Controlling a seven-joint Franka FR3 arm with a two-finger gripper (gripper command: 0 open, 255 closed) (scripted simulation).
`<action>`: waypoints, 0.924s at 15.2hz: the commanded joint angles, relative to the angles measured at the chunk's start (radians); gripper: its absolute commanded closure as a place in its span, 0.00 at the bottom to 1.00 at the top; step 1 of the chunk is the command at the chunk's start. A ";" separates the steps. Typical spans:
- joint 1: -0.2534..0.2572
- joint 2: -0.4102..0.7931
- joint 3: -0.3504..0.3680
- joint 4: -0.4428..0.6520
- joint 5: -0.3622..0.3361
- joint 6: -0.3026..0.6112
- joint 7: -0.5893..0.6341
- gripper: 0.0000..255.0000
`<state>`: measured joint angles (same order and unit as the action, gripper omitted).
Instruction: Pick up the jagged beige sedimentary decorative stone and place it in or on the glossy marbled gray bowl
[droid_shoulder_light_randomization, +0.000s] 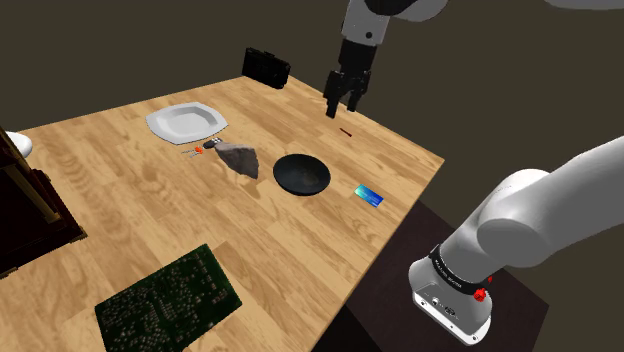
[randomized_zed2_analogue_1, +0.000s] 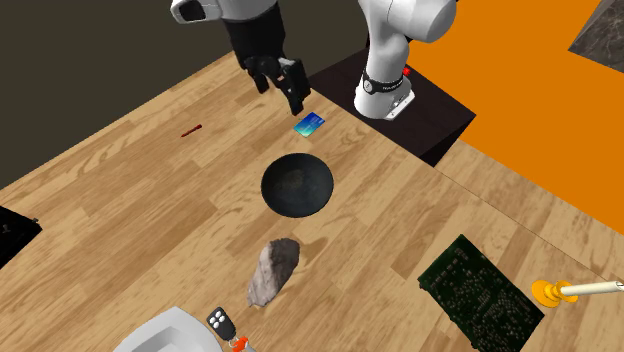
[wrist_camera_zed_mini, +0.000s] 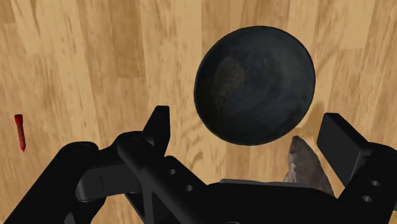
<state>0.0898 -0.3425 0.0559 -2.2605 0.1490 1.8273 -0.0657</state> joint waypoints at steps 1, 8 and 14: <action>0.009 0.070 0.012 0.034 0.000 0.044 -0.001 0.00; 0.041 0.322 0.057 0.208 -0.019 0.142 0.014 0.00; 0.075 0.543 0.084 0.405 -0.058 0.181 0.036 0.00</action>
<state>0.1604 0.1609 0.1374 -1.8901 0.0984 1.9995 -0.0304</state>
